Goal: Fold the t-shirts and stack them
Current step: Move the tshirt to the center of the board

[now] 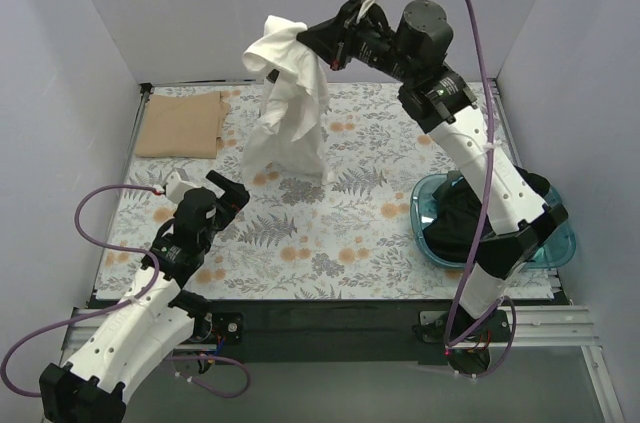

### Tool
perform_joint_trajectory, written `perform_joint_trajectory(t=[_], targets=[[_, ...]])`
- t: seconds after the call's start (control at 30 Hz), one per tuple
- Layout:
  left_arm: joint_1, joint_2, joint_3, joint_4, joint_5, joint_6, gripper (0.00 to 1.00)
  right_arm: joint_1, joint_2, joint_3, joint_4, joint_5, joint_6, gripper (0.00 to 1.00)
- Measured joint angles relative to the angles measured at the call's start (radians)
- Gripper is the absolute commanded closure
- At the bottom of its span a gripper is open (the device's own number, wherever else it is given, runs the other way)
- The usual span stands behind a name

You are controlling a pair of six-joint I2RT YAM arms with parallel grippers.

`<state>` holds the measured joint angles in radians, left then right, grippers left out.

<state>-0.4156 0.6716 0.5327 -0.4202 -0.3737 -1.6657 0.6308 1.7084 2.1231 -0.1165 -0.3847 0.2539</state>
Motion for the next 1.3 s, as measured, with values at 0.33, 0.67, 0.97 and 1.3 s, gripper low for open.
perform_joint_trajectory(t=[0.33,0.67,0.97,1.3], targets=[[0.0,0.007,-0.001,0.003,0.008,0.009,0.02,-0.008,-0.171,-0.59,0.048,0.292,-0.069,0.99],[0.0,0.053,-0.001,0.005,0.013,0.009,0.02,-0.114,-0.132,-1.031,0.014,0.555,-0.041,0.61],[0.0,0.198,0.0,0.025,0.071,0.031,0.02,-0.158,-0.068,-1.012,-0.047,0.629,-0.015,0.02],[-0.001,0.481,0.038,0.067,0.218,0.054,0.02,-0.157,-0.328,-1.108,-0.032,0.62,0.013,0.02]])
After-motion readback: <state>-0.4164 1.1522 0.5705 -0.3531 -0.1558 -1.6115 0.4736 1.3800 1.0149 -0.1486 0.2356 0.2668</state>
